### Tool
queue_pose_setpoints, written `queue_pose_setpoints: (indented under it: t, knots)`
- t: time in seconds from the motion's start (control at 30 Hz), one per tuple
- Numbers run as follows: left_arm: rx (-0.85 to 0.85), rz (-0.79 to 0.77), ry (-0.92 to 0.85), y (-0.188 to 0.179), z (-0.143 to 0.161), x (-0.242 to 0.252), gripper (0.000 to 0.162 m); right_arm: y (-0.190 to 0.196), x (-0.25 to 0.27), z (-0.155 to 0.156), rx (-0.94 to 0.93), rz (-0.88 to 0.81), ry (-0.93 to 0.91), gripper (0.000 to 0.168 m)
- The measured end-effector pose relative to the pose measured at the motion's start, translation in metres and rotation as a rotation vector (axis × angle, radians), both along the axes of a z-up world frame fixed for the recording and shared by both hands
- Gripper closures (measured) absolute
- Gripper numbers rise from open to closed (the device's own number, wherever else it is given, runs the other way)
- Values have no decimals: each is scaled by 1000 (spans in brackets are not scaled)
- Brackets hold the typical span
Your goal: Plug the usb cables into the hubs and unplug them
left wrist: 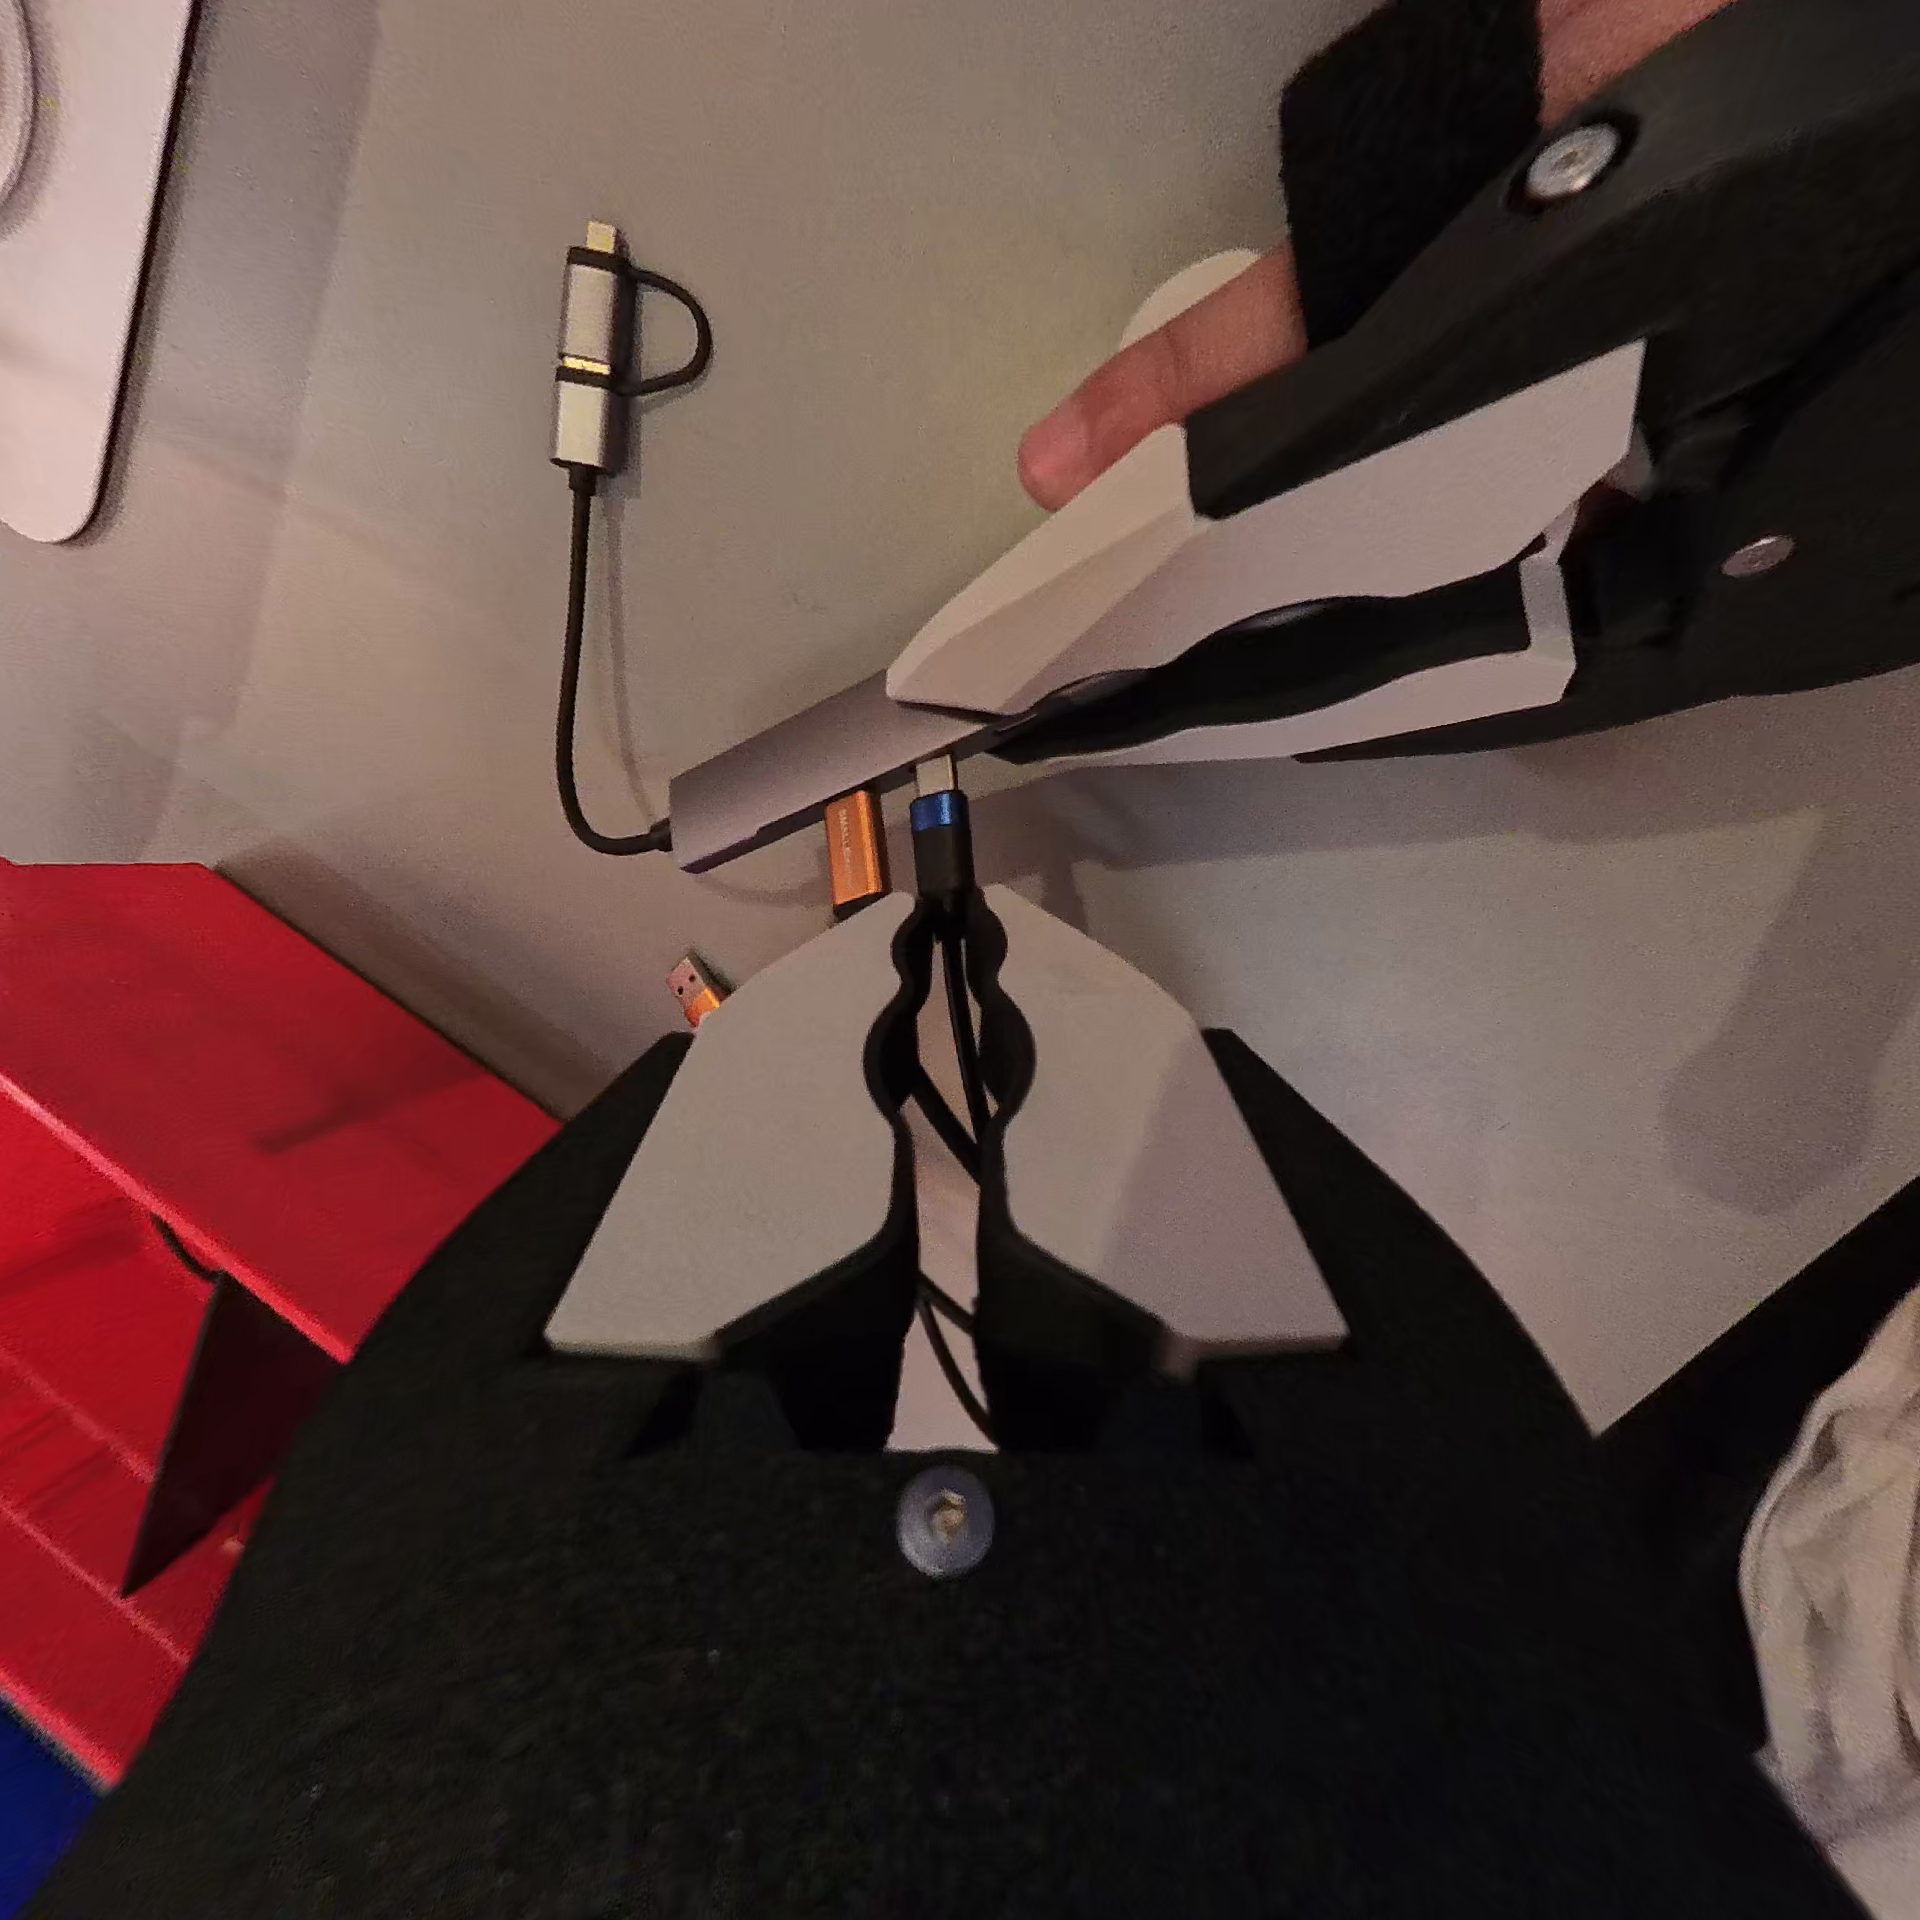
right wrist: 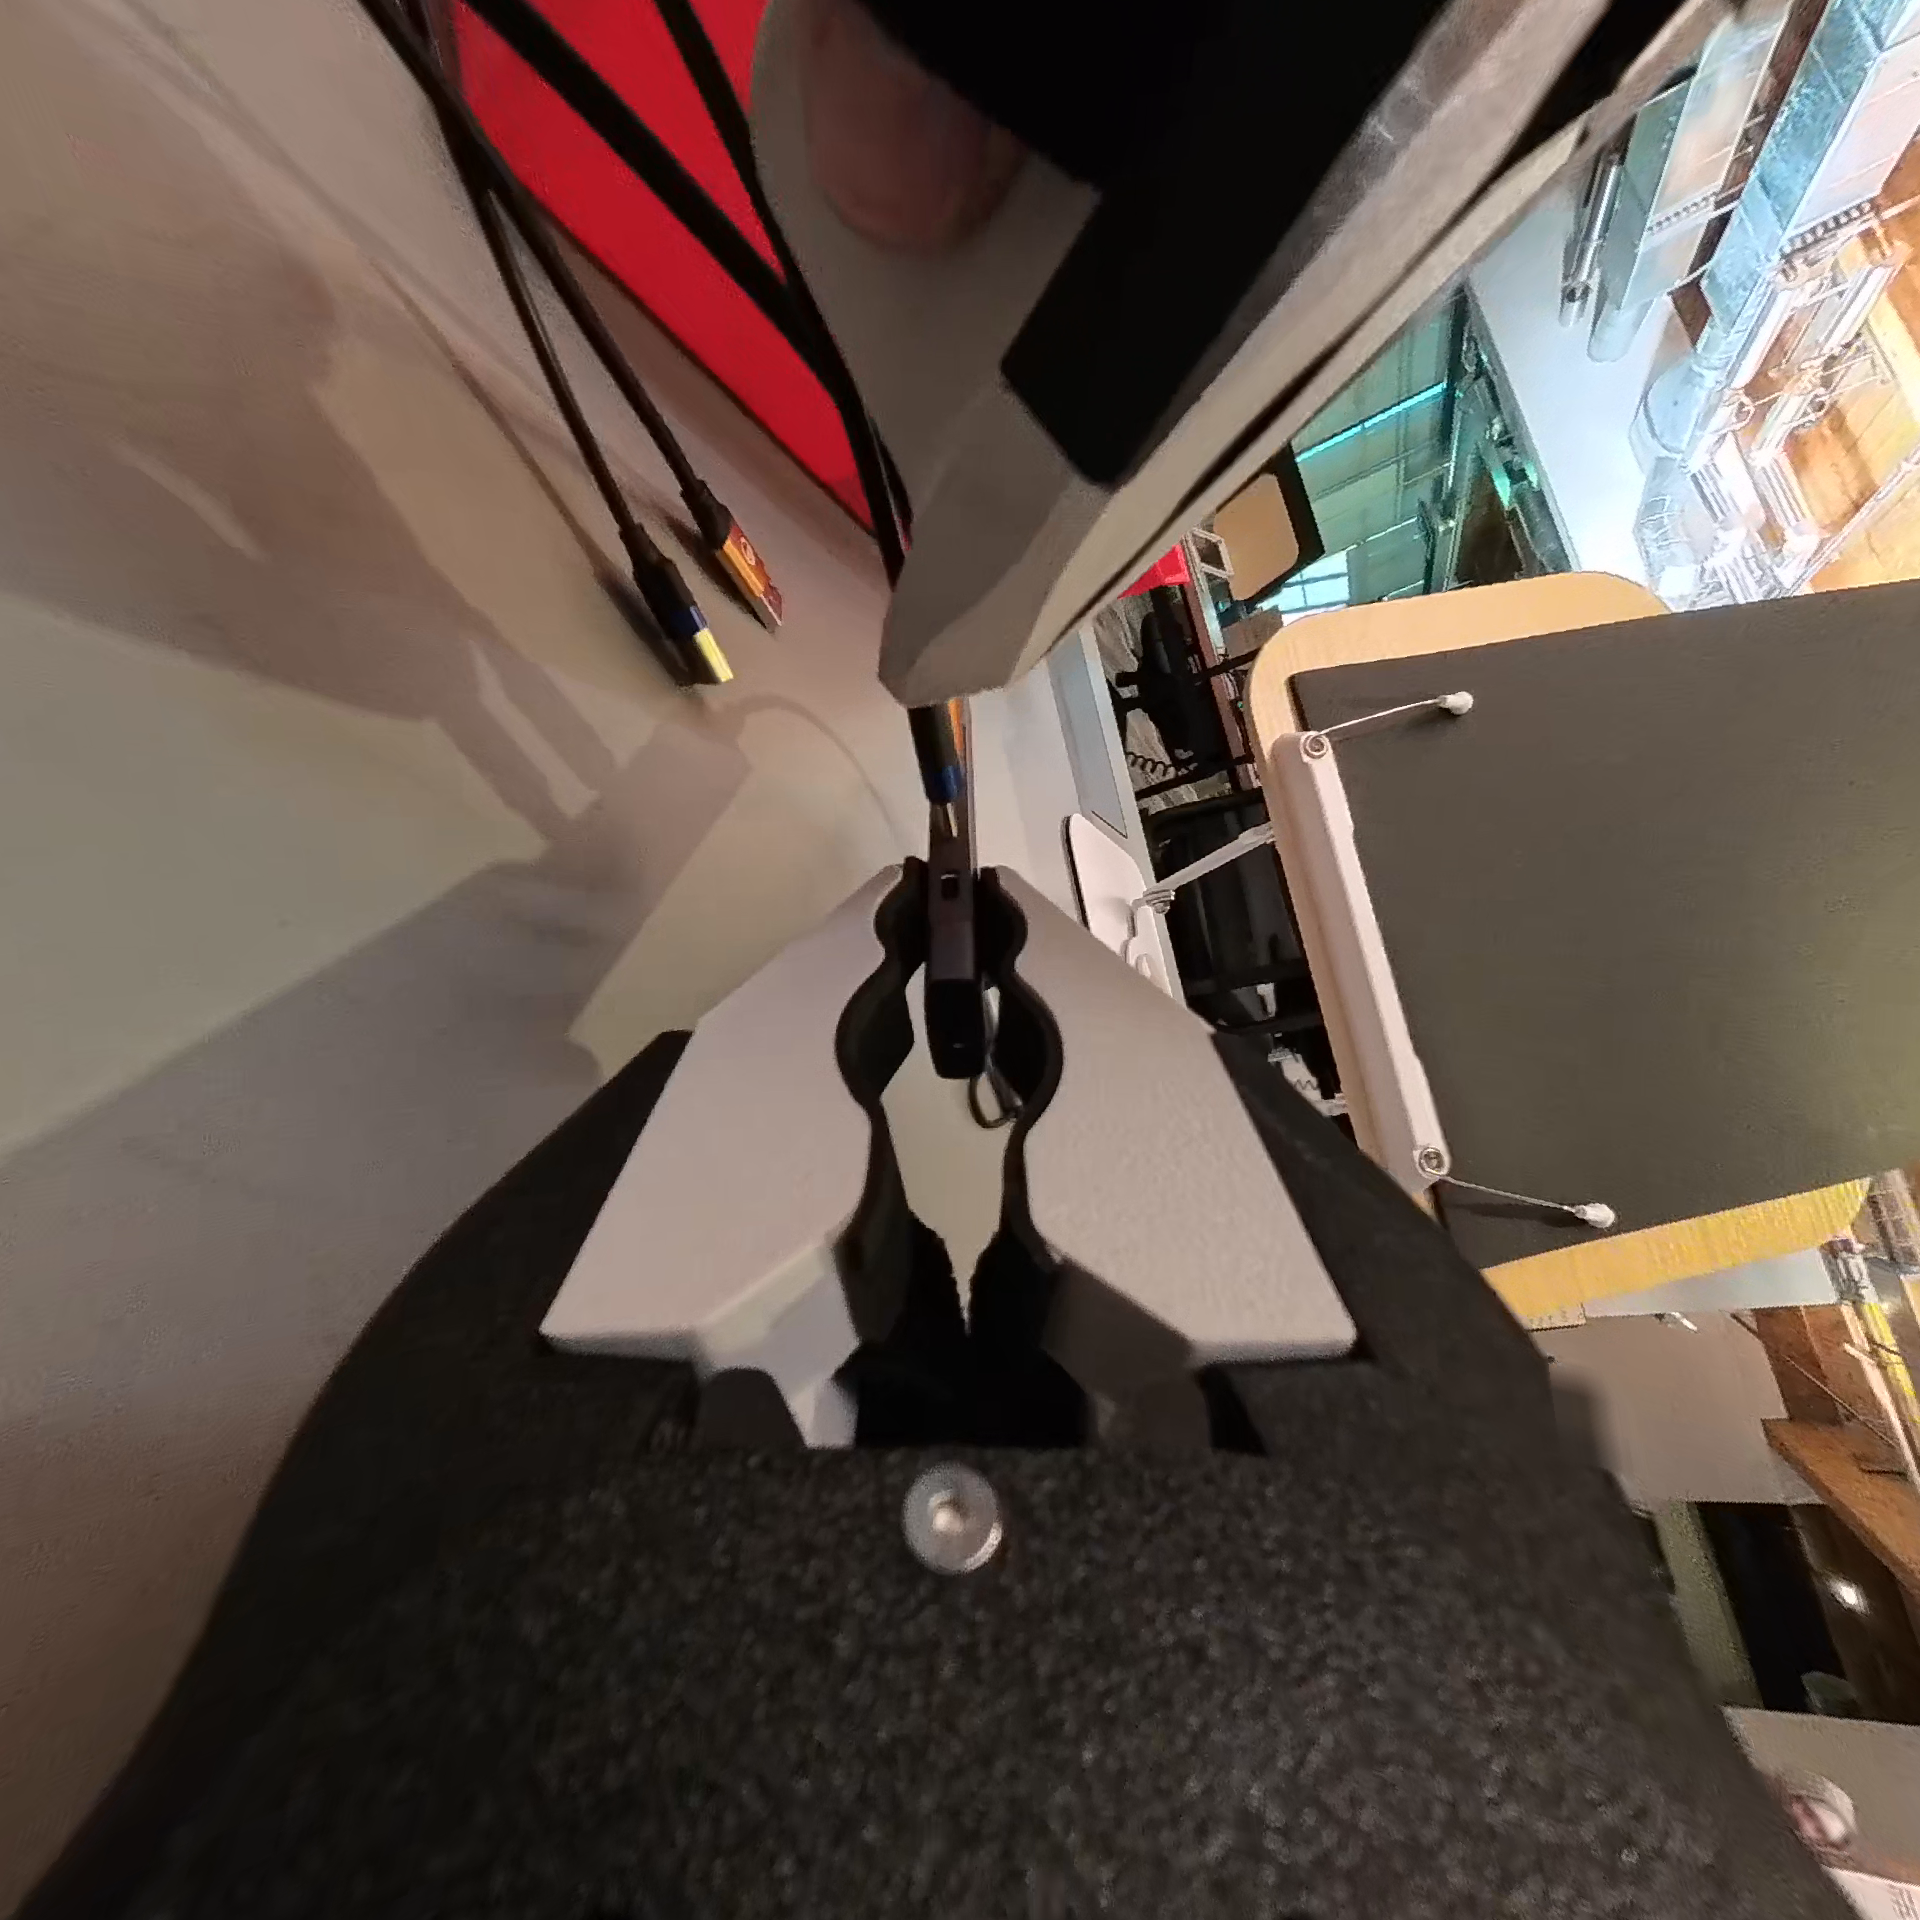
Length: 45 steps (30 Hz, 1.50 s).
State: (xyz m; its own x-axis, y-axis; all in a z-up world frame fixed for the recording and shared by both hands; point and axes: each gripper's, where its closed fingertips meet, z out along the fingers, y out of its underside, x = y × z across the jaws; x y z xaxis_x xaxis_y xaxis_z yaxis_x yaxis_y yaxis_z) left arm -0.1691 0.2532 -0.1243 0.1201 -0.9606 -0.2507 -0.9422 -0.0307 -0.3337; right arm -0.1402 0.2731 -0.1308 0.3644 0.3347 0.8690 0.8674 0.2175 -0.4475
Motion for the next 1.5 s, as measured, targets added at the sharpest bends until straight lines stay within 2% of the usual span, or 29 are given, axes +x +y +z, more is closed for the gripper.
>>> queue_pose_setpoints:
  t: [0.23, 0.5, 0.77, 0.9, 1.1, 1.27, 1.5]
  knots:
    - [-11, 34, 23, 1, -5, -1, 157, -1, -3, -3, 21, 1, -44, 161]
    - [139, -46, 11, 5, 3, 11, 157, 2, 5, -1, 13, -17, -9, 161]
    - [62, -2, -147, 4, 0, 11, 157, 1, 3, -2, 21, 4, 19, 161]
    - [53, 27, -225, 5, -3, 11, 157, 2, 4, -3, 52, -9, -29, 161]
    - [-43, 75, -461, 3, 0, 13, 156, 1, 7, 7, 119, 11, -65, 161]
    - [-24, 81, -451, -2, -14, 3, 152, -3, -4, 0, 168, 29, -184, 161]
    - [-11, 104, -463, -2, -29, -2, 156, -5, -7, -4, 218, 5, -284, 158]
